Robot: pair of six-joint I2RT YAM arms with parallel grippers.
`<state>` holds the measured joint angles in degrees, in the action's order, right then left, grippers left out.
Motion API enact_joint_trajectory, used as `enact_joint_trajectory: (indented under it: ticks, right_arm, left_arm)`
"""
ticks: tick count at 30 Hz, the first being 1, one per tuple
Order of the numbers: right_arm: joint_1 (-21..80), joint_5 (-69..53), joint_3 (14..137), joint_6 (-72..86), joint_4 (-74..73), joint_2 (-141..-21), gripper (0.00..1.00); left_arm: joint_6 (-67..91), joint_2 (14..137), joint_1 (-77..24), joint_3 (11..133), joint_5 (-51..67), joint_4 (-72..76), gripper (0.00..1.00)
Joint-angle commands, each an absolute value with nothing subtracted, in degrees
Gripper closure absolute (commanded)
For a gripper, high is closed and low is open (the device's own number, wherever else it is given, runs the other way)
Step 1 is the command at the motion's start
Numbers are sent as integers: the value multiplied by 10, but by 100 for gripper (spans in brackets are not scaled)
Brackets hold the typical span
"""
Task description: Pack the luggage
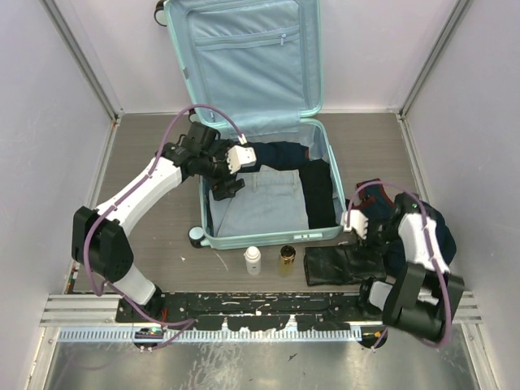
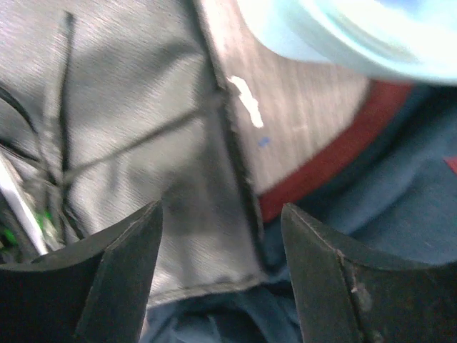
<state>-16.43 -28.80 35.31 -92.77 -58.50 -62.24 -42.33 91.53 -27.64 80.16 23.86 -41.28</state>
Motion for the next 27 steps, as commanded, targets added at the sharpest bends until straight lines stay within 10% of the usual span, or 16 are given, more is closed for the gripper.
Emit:
enact_joint_trajectory:
  ticks: [1,6,13,27]
  right_arm:
    - [-241,-339,430,-1122,-643,-709,18]
    - [-253,-339,458,-1161,-644,-773,10]
    - [-241,-355,462,-1181,-637,-813,34]
    - [-223,-320,406,-1207,-656,-834,48]
  left_arm:
    - [-446,899,-274,810,259,-413,2]
    - [-444,912,-274,819,258,-416,2]
    - [-439,929,-274,833,255,-418,2]
    - [-434,932,-274,839,243,-426,2]
